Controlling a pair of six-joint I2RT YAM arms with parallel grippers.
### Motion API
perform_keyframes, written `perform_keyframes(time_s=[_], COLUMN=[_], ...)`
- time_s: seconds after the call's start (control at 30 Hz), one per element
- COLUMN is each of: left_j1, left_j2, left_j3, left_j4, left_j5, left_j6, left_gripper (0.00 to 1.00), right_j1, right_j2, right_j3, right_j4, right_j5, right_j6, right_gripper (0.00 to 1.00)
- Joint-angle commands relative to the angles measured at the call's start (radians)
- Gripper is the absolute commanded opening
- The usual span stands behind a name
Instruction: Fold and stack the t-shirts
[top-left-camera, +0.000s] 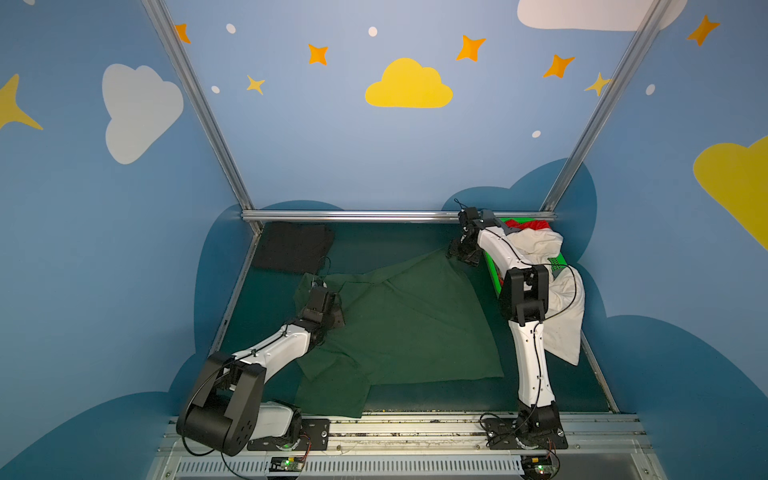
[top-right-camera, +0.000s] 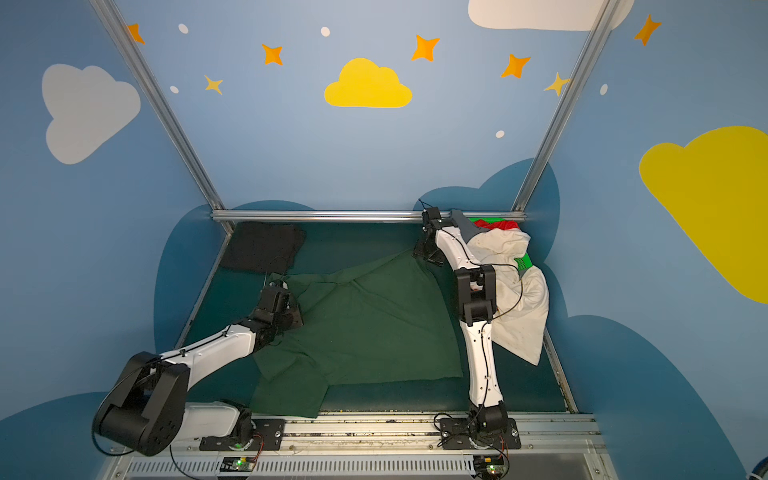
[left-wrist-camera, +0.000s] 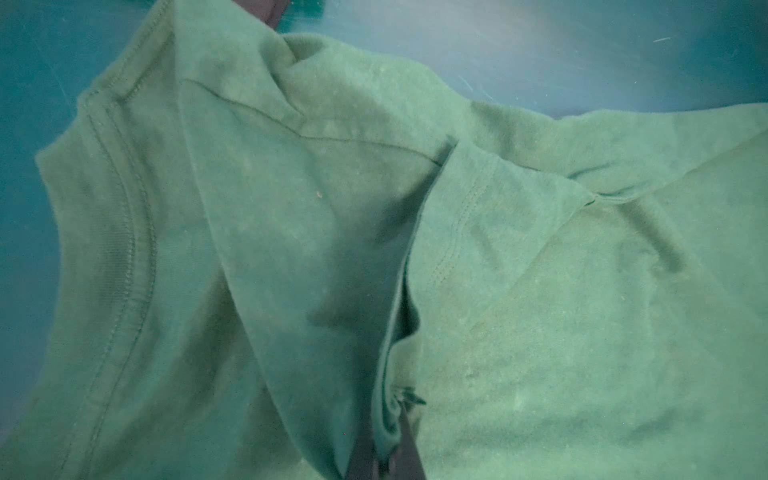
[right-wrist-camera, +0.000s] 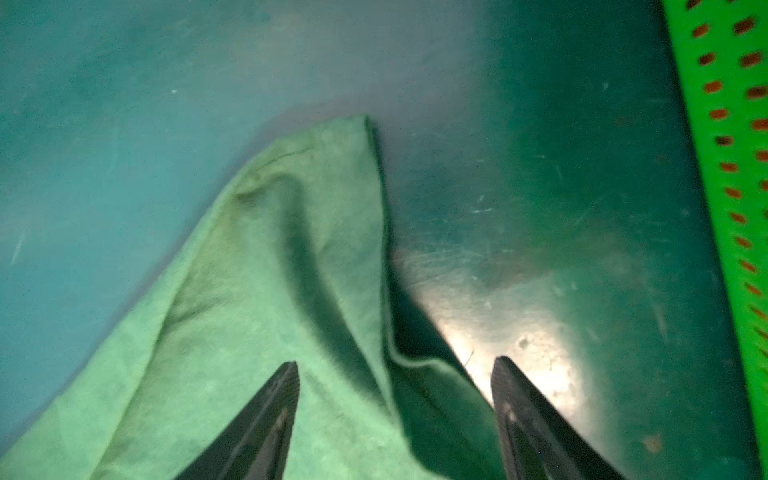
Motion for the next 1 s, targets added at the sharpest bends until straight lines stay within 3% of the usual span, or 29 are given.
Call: perform_keyframes(time_s=[0.0,0.13,0.47,0.67,0.97], left_j1=[-0.003,-0.005,-0.007,-0.006,-0.006], left_j2=[-0.019,-0.07,-0.279,-0.272,-0.253], left_j3=[0.013,0.015,-0.042,-0.049,-0.045], left_j4=[-0.014,-0.029,-0.03,-0.032,-0.031], left_j5=[0.012,0.042,0.029,0.038,0.046], left_j6=[-0.022,-0.042,-0.055,-0.055,-0.047], left_gripper=[0.04,0.04,0.04,0.04,0.04], right_j1=[0.044,0.065,0.106,0.117,0.117], right_j2=[-0.11,-0.135,0.01,0.072,0.164], right_j3=[-0.054,-0.103,0.025,0.064,0.144], right_j4=[0.025,0.096,0.145,0.183,0.212], right_j5=[-0.103,-0.166,-0.207,-0.15,-0.16], right_j6=[0.025,0.071,0.183,0.229,0.285], right_gripper=[0.72,0.72,0.71,0.67,0.56])
